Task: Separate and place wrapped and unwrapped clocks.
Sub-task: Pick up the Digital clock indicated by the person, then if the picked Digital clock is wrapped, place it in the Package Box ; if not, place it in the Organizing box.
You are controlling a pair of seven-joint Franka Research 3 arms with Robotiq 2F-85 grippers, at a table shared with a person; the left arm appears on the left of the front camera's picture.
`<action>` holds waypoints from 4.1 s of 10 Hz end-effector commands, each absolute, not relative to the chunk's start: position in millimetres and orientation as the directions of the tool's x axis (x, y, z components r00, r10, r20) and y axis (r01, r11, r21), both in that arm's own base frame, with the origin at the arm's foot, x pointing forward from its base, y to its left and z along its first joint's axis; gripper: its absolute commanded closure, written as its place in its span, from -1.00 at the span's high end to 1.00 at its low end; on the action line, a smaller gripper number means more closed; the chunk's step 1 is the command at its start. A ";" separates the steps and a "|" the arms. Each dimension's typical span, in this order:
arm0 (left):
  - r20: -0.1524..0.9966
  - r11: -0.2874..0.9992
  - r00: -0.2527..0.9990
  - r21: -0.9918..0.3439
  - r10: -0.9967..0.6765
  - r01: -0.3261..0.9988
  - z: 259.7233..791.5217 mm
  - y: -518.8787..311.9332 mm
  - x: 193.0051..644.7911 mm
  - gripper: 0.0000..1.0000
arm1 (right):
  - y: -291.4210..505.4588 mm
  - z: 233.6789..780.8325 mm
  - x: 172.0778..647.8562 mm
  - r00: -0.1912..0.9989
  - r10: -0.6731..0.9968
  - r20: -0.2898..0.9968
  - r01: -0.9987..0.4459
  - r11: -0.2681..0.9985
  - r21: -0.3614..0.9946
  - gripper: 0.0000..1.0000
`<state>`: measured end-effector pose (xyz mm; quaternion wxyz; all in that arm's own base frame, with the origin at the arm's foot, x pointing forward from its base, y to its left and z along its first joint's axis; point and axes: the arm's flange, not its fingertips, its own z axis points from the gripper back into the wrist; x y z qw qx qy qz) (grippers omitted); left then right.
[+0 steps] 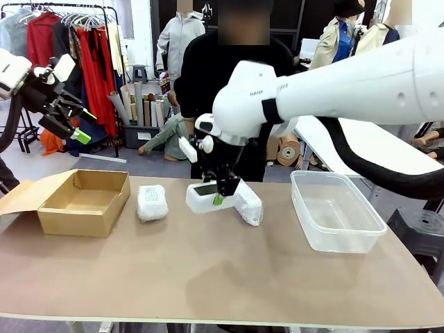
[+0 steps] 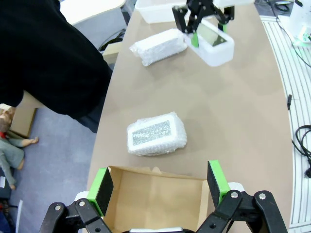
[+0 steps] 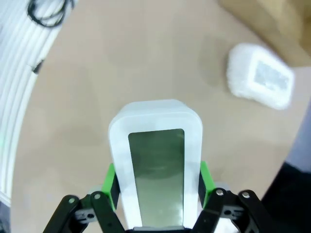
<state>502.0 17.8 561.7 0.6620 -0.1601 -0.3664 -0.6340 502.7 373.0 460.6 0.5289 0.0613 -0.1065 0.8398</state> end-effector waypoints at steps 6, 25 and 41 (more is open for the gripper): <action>0.690 0.146 -0.073 0.253 -0.720 0.956 562.2 18.3 502.0 1.00 | 364.3 564.3 511.3 -0.163 0.971 0.177 -0.987 -0.162 -0.022 -1.00; 0.690 0.146 -0.073 0.253 -0.720 0.956 562.2 18.3 502.0 1.00 | 306.2 691.2 534.1 0.027 0.952 0.306 -0.978 0.089 -0.189 -1.00; 0.690 0.146 -0.073 0.253 -0.720 0.956 562.2 18.3 502.0 1.00 | 246.1 710.7 531.5 0.342 0.930 0.137 -0.921 0.360 -0.145 -1.00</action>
